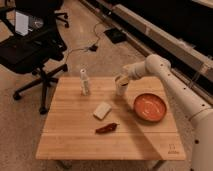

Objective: Place the eraser in the ceramic cup

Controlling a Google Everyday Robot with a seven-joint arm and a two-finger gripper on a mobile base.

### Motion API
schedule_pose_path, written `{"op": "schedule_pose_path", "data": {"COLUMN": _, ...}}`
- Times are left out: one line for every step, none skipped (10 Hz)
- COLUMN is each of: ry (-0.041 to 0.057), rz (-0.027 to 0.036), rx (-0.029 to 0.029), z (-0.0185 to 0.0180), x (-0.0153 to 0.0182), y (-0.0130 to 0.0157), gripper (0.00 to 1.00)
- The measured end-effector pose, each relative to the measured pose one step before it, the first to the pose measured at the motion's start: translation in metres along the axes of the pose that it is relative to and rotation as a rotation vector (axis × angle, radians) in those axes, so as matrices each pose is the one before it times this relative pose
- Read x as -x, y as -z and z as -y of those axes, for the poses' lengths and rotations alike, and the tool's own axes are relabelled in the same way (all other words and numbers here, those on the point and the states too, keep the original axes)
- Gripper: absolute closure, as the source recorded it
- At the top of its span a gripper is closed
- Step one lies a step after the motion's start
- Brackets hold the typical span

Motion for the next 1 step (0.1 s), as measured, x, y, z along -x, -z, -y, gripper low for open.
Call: {"op": "schedule_pose_path", "data": {"ry": 0.00164, "rz": -0.00160, "rx": -0.00010, "z": -0.00019, "x": -0.00327, "y": 0.00177, "gripper": 0.30}}
